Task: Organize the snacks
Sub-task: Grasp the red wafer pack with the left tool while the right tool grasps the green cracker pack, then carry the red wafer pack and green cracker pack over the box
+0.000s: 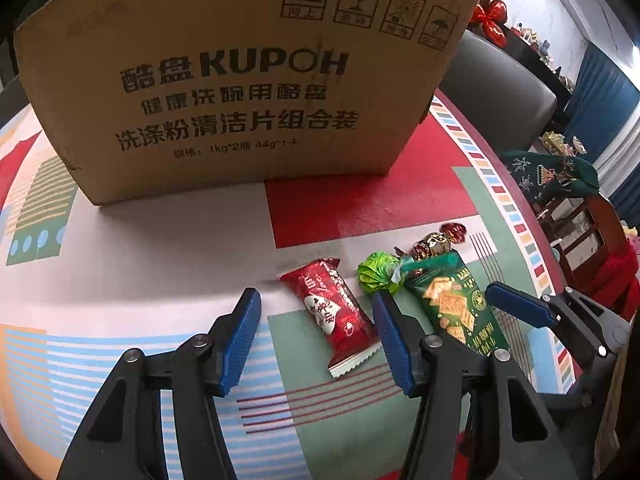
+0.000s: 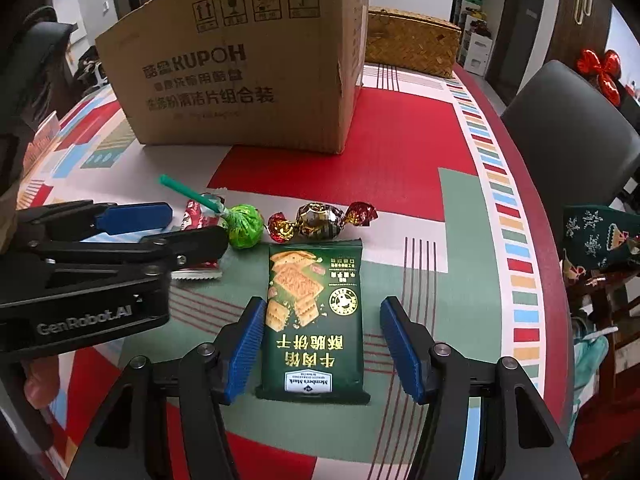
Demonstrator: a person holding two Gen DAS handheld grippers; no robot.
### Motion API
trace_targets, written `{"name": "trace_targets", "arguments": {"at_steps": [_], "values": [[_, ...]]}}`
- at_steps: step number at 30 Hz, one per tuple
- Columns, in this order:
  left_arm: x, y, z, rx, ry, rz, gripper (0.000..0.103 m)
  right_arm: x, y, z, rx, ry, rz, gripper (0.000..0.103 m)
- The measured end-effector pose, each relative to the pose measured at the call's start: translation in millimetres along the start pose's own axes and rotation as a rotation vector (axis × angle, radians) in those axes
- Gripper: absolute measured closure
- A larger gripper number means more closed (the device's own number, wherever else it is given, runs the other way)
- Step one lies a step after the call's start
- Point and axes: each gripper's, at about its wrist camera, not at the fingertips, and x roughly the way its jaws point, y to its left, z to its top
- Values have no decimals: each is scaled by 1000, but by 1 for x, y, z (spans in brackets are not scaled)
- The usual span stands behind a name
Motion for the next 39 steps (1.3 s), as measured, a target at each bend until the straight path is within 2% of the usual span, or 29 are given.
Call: {"name": "trace_targets", "arguments": {"at_steps": [1, 6, 13, 25, 30, 39], "values": [[0, 0, 0, 1, -1, 0, 51, 0, 1, 0, -1, -4, -5, 44], [0, 2, -1, 6, -5, 28, 79, -1, 1, 0, 7, -21, -11, 55], [-10, 2, -16, 28, -2, 23, 80, -3, 2, -3, 13, -33, -7, 59], [-32, 5, -45, -18, -4, 3, 80, -28, 5, -8, 50, -65, 24, 59], [-51, 5, -46, -20, -39, 13, 80, -42, 8, -7, 52, -89, 19, 59], [-98, 3, -36, -13, -152, 16, 80, -75, 14, 3, 61, -160, 34, 59]]}}
